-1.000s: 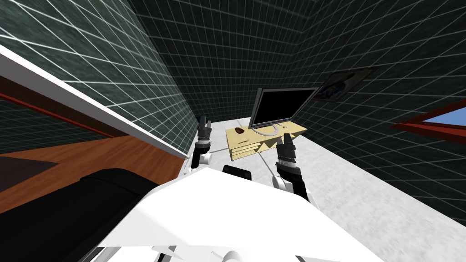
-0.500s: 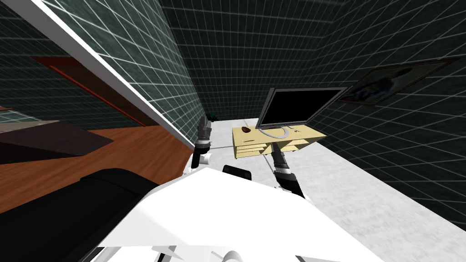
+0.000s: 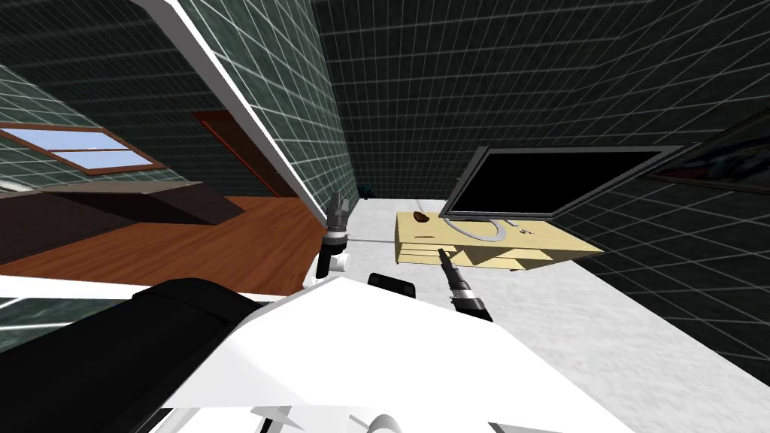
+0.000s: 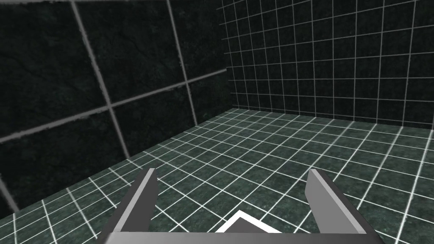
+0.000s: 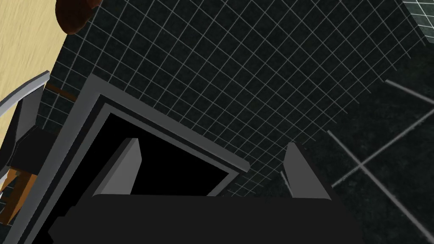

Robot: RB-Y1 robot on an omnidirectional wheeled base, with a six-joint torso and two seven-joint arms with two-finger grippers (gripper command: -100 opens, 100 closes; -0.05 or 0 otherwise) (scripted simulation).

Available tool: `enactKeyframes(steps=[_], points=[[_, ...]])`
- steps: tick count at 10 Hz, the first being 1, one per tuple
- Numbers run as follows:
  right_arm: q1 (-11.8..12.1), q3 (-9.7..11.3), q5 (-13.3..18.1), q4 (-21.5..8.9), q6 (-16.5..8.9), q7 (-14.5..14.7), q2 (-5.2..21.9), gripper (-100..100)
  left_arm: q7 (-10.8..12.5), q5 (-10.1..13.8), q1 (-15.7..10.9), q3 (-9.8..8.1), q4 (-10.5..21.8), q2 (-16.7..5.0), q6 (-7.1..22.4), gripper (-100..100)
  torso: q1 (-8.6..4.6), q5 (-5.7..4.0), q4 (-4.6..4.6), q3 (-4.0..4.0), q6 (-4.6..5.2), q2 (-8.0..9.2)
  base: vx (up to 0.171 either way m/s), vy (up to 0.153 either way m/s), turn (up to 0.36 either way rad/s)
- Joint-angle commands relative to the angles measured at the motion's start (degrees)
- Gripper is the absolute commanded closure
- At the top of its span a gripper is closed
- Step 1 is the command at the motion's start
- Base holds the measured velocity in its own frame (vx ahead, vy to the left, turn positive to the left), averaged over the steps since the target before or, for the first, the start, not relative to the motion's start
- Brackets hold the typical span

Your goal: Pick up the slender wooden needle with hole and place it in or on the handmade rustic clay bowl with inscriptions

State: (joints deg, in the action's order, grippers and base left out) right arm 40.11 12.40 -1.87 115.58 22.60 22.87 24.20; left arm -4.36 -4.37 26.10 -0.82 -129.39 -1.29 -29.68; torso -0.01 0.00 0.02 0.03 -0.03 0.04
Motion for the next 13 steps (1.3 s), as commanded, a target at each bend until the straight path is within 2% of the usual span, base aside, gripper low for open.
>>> enactKeyframes(steps=[1, 3, 4, 6, 7, 8, 9, 10, 11, 12, 13], points=[[2.0, 0.62, -0.18, -0.6, 0.31, 1.53, 1.54, -100, 0.0, 0.0, 0.0, 0.0, 0.0, 0.0, 0.0, 0, 0.0, 0.0, 0.0, 0.0, 0.0, 0.0, -0.006, 0.022, 0.149], [4.5, 2.77, -0.74, -4.35, -0.82, 5.12, 5.65, -100, 0.0, 0.0, 0.0, 0.0, 0.0, 0.0, 0.0, 0, -0.03, 0.0, 0.0, 0.01, 0.02, 0.01, -0.011, 0.034, 0.36], [4.5, 2.77, -0.74, -4.41, -0.82, 5.82, 5.86, -100, 0.0, 0.0, 0.0, 0.0, 0.0, 0.0, 0.0, 0, -0.03, -0.01, 0.0, 0.0, 0.01, 0.01, -0.003, 0.023, 0.226], [6.91, 5.01, -1.22, -8.65, -2.12, 9.4, 9.9, -100, 0.0, 0.0, 0.0, 0.0, 0.0, 0.0, 0.0, 0, -0.06, -0.01, -0.01, -0.03, 0.01, -0.04, 0.013, 0.029, 0.443], [6.91, 5.01, -1.22, -8.65, -2.12, 10.47, 10.4, -100, 0.0, 0.0, 0.01, -0.01, 0.0, 0.0, 0.0, 0, -0.06, -0.01, -0.02, -0.05, 0.03, -0.08, 0.014, 0.021, 0.187], [8.02, 6.13, -1.42, -10.89, -2.82, 12.35, 12.73, -100, 0.0, 0.0, 0.02, -0.01, 0.0, -0.01, 0.0, 0, -0.07, 0.0, -0.02, -0.05, 0.07, -0.08, 0.02, 0.025, 0.34], [8.02, 6.13, -1.42, -10.89, -2.82, 12.89, 12.73, -100, 0.0, 0.0, 0.01, -0.01, 0.0, 0.0, 0.0, 0, -0.08, -0.01, -0.02, -0.06, 0.02, -0.11, 0.024, 0.008, 0.238], [9.03, 7.25, -1.59, -13.17, -3.54, 14.73, 15.08, -100, 0.0, 0.0, 0.02, -0.02, 0.0, -0.01, 0.0, 0, -0.11, -0.01, -0.02, -0.06, 0.07, -0.11, 0.038, 0.009, 0.33], [9.03, 7.25, -1.59, -13.17, -3.54, 15.35, 15.08, -100, 0.0, 0.0, 0.01, -0.01, 0.0, -0.01, 0.0, 0, -0.11, -0.01, -0.03, -0.08, 0.05, -0.14, 0.033, 0.007, 0.207], [9.92, 8.35, -1.73, -15.47, -4.28, 17.83, 17.13, -100, 0.0, 0.0, 0.02, -0.02, 0.0, -0.01, 0.0, 0, -0.13, -0.02, -0.03, -0.09, 0.07, -0.15, 0.04, 0.016, 0.347], [9.92, 8.35, -1.73, -15.47, -4.28, 17.83, 17.43, -100, 0.0, 0.0, 0.01, -0.01, 0.0, -0.01, 0.0, 0, -0.12, -0.01, -0.03, -0.1, 0.04, -0.18, 0.038, 0.007, 0.213]])
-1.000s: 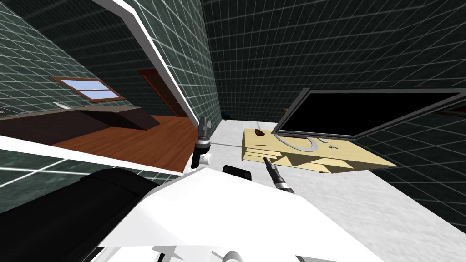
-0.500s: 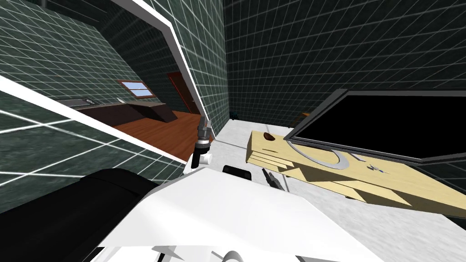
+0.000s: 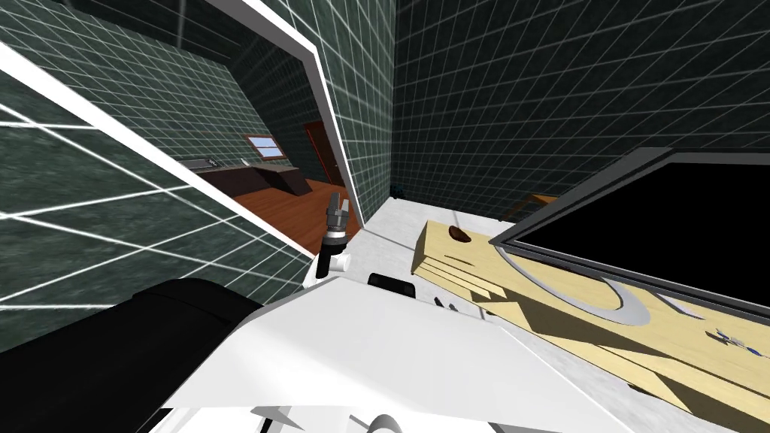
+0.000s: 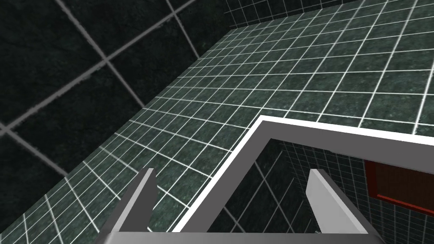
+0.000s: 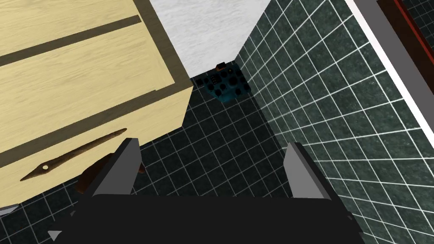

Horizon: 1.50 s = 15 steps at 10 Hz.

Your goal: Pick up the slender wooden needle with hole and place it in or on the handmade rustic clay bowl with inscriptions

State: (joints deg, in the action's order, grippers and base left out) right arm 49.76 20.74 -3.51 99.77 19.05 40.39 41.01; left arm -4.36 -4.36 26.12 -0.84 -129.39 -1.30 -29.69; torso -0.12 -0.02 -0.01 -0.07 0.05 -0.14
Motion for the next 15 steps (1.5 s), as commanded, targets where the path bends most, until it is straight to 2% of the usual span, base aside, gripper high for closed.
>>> enactKeyframes(steps=[1, 2, 4, 5, 7, 8, 9, 10, 12, 13, 15], points=[[1.02, 1.1, -0.2, -1.95, -1.48, 2.8, 2.86, -100, 0.0, 0.0, 0.0, 0.0, 0.0, 0.0, 0.0, 0, 0.0, 0.0, 0.0, 0.0, 0.0, 0.0, 0.059, 0.01, 0.361], [1.02, 1.1, -0.2, -1.95, -1.48, 2.8, 2.97, -100, 0.0, 0.0, -0.01, 0.01, 0.0, 0.0, 0.0, 0, 0.0, 0.0, -0.01, -0.03, -0.04, -0.06, 0.053, -0.002, 0.211], [2.1, 3.24, -0.3, -6.44, -2.99, 6.86, 6.72, -100, 0.0, 0.0, -0.01, 0.0, 0.0, 0.0, 0.0, 0, -0.01, 0.0, -0.02, -0.05, -0.04, -0.09, 0.082, -0.008, 0.407], [2.1, 3.24, -0.3, -6.44, -2.99, 7.7, 7.6, -100, 0.0, 0.0, 0.0, 0.0, 0.0, 0.0, 0.0, 0, -0.12, -0.02, -0.04, -0.11, -0.03, -0.2, 0.083, -0.034, 0.297], [2.69, 5.3, -0.23, -10.14, -4.48, 11.41, 11.51, -100, 0.0, 0.0, 0.0, 0.0, 0.0, -0.01, 0.0, 0, -0.13, -0.02, -0.04, -0.12, -0.02, -0.21, 0.103, -0.027, 0.371], [2.69, 5.3, -0.23, -10.7, -4.48, 12.4, 11.95, -100, 0.0, 0.0, 0.01, 0.0, 0.0, -0.01, 0.0, 0, -0.13, -0.03, -0.07, -0.18, -0.02, -0.32, 0.087, -0.034, 0.294], [2.82, 6.29, -0.14, -12.74, -5.21, 14.36, 13.96, -100, 0.0, 0.0, 0.01, -0.01, 0.0, -0.01, 0.0, 0, -0.11, -0.03, -0.06, -0.15, 0.0, -0.26, 0.079, -0.044, 0.38], [2.82, 6.29, -0.14, -12.74, -5.21, 14.63, 13.96, -100, 0.0, 0.0, 0.0, -0.01, 0.0, -0.01, 0.0, 0, -0.15, -0.03, -0.05, -0.14, -0.03, -0.24, 0.058, -0.044, 0.198], [2.87, 8.21, 0.14, -16.57, -6.61, 18.09, 17.54, -100, 0.0, 0.0, 0.0, 0.0, 0.0, -0.01, 0.0, 0, -0.12, -0.02, -0.03, -0.09, -0.03, -0.16, 0.075, -0.058, 0.41], [2.87, 8.21, 0.14, -16.57, -6.61, 18.83, 17.54, -100, 0.0, 0.0, 0.01, -0.01, 0.0, -0.01, 0.0, 0, -0.22, -0.04, -0.05, -0.15, -0.02, -0.26, 0.077, -0.054, 0.152], [2.69, 10.05, 0.54, -20.03, -7.93, 22.22, 20.45, -100, 0.0, 0.0, 0.01, -0.01, 0.0, -0.01, 0.0, 0, -0.05, -0.02, -0.05, -0.14, 0.02, -0.25, 0.095, -0.052, 0.346]])
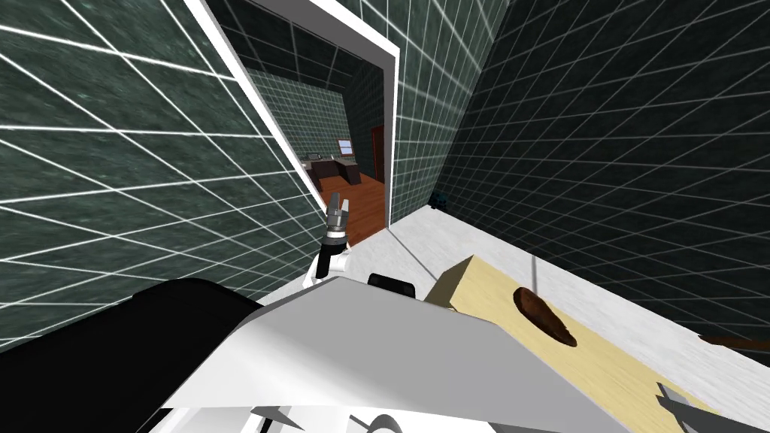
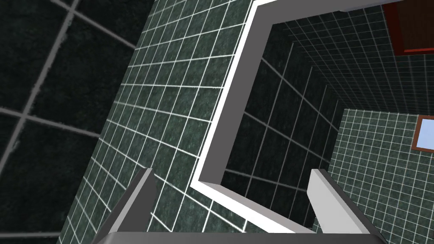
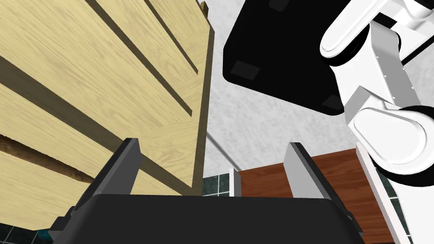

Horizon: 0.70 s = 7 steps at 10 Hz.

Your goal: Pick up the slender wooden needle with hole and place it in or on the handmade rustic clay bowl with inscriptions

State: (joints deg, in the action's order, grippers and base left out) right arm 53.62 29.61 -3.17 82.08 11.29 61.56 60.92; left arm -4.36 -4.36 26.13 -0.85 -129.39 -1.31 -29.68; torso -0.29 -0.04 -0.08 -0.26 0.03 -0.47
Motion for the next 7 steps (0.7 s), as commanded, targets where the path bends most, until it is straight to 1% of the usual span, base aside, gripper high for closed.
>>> enactKeyframes(steps=[1, 2, 3, 4, 7], points=[[-1.17, 1.18, 0.2, -2.34, -0.18, 1.44, 0.54, -100, 0.0, 0.0, 0.0, 0.0, 0.0, 0.0, 0.0, 0, 0.0, 0.0, 0.0, 0.0, 0.0, 0.0, 0.061, -0.079, 0.167], [-1.35, 2.09, 0.44, -3.91, -0.79, 3.16, 1.68, -100, 0.0, 0.0, 0.01, -0.01, 0.0, 0.0, 0.0, 0, 0.01, -0.03, 0.02, 0.05, 0.09, 0.11, 0.047, -0.057, 0.198], [-1.6, 2.99, 0.7, -5.33, -1.38, 4.74, 2.58, -100, 0.0, 0.0, 0.0, 0.0, 0.0, 0.0, 0.0, 0, 0.06, -0.01, 0.03, 0.09, 0.06, 0.16, 0.057, -0.081, 0.426], [-1.93, 3.9, 0.97, -6.61, -1.92, 6.19, 3.26, -100, 0.0, 0.0, 0.0, 0.0, 0.0, 0.0, 0.0, 0, -0.01, -0.02, 0.03, 0.08, 0.01, 0.13, 0.062, -0.114, 0.322], [-3.49, 6.51, 1.77, -9.44, -3.26, 9.68, 3.98, -100, 0.0, 0.0, 0.01, -0.01, 0.0, 0.0, 0.0, 0, -0.04, -0.04, 0.02, 0.04, 0.08, 0.06, 0.068, -0.101, 0.247]])
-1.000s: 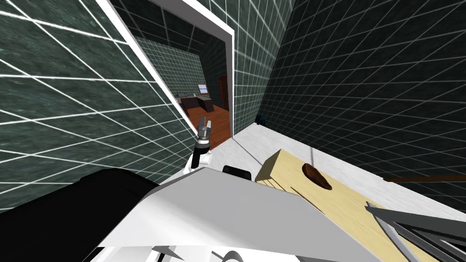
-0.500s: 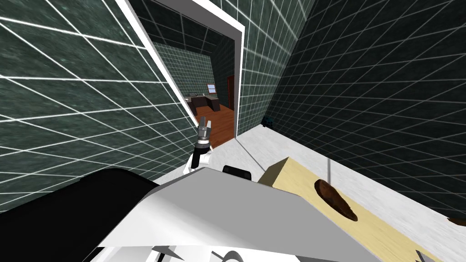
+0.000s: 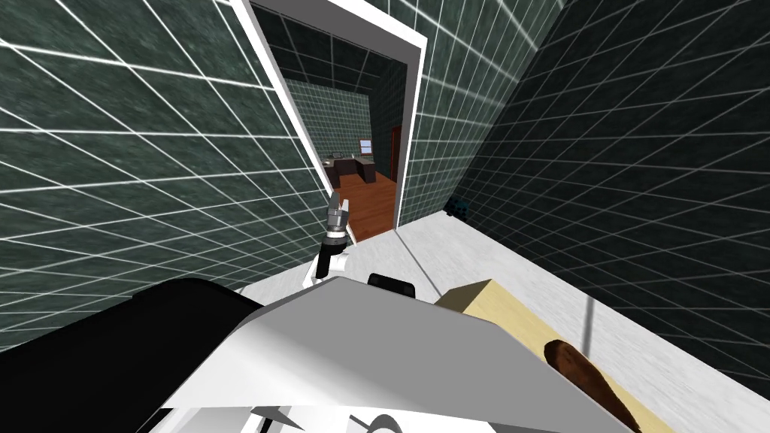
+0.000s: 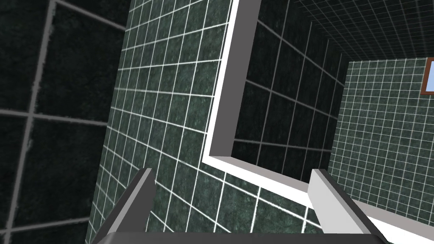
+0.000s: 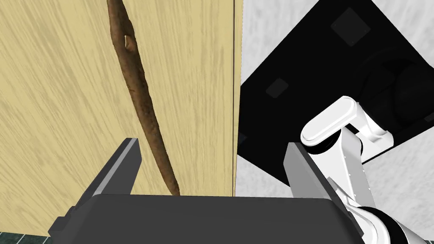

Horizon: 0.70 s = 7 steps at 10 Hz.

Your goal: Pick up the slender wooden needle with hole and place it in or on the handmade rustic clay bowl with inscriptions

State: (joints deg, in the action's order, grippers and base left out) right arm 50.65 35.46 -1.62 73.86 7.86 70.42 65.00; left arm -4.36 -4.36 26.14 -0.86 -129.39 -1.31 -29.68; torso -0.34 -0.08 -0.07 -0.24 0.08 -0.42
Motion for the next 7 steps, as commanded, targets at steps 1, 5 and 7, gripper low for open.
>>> enactKeyframes(steps=[1, 5, 7], points=[[-1.19, 1.47, 0.47, -1.8, -0.16, 1.67, -0.33, -100, 0.0, 0.0, 0.0, 0.0, 0.0, 0.0, 0.0, 0, 0.0, 0.0, 0.0, 0.0, 0.0, 0.0, 0.04, -0.102, 0.216], [-2.67, 2.97, 0.9, -1.97, -1.13, 3.02, -1.26, 0, 0.0, 0.0, 0.01, 0.0, 0.0, 0.01, 0.0, 0, 0.22, 0.03, 0.04, 0.11, 0.09, 0.19, 0.021, -0.079, 0.097], [-4.31, 3.48, 2.06, -3.82, -1.87, 2.43, -3.9, -100, 0.0, 0.0, 0.0, 0.01, 0.0, 0.01, 0.0, 0, 0.44, 0.08, 0.07, 0.17, 0.07, 0.31, -0.024, -0.005, 0.08]])
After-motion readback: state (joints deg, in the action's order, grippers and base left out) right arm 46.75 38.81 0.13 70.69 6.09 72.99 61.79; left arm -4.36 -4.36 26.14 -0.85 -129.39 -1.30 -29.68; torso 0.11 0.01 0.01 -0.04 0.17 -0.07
